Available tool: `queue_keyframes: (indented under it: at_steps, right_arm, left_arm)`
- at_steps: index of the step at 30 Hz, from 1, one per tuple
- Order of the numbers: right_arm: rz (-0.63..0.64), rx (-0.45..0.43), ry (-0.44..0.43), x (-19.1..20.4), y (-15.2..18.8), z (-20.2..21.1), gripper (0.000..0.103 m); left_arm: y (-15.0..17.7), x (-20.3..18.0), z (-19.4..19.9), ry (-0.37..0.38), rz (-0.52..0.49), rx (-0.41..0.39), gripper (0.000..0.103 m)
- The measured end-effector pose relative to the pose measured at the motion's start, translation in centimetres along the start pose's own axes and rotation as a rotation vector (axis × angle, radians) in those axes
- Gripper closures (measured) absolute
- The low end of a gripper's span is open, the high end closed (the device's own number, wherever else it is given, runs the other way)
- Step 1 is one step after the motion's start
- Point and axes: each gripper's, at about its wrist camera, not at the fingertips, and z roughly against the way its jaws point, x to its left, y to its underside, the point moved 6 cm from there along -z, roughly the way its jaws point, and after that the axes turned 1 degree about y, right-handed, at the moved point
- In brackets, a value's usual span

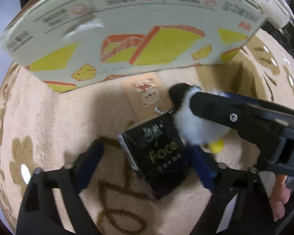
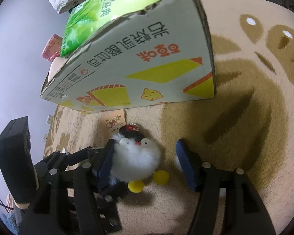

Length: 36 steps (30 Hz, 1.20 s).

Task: Organize soft objects
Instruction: 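Close left tool on the black Face packet while right tool closes on the penguin plush, then lift and carry the Face packet and penguin plush over the box with both tools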

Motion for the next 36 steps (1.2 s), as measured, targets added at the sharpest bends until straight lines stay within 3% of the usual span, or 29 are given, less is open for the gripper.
queue_keyframes:
  at_steps: [3,4,7,17,20,22,23,36]
  right_arm:
    - [0.014,-0.001,0.007,0.3,0.1,-0.1,0.035]
    - [0.018,0.0,0.011,0.4,0.1,-0.1,0.035]
    - [0.022,-0.001,0.034,0.5,0.3,0.1,0.035]
    - [0.074,0.034,0.086,1.4,1.4,-1.3,0.036]
    - [0.073,0.026,0.12,1.3,1.3,-1.4,0.049]
    - [0.056,0.015,0.131,1.1,1.4,-1.1,0.069]
    - [0.036,0.012,0.114,1.1,1.4,-1.0,0.073]
    - [0.055,-0.134,0.156,1.5,0.7,2.0,0.078]
  left_arm:
    - [0.1,1.0,0.4,-0.003,0.036,-0.013,0.056]
    - [0.1,1.3,0.5,-0.009,0.047,-0.014,0.058]
    - [0.0,1.6,0.8,0.046,0.066,-0.019,0.058]
    - [1.1,4.2,1.5,-0.022,0.075,-0.029,0.058]
    - [0.6,1.9,1.4,-0.04,0.065,-0.033,0.058]
    - [0.3,1.6,1.3,-0.04,0.072,-0.036,0.058]
    - [0.0,1.9,1.2,-0.039,0.075,-0.036,0.058]
    - [0.0,4.0,4.5,-0.069,0.146,-0.097,0.059]
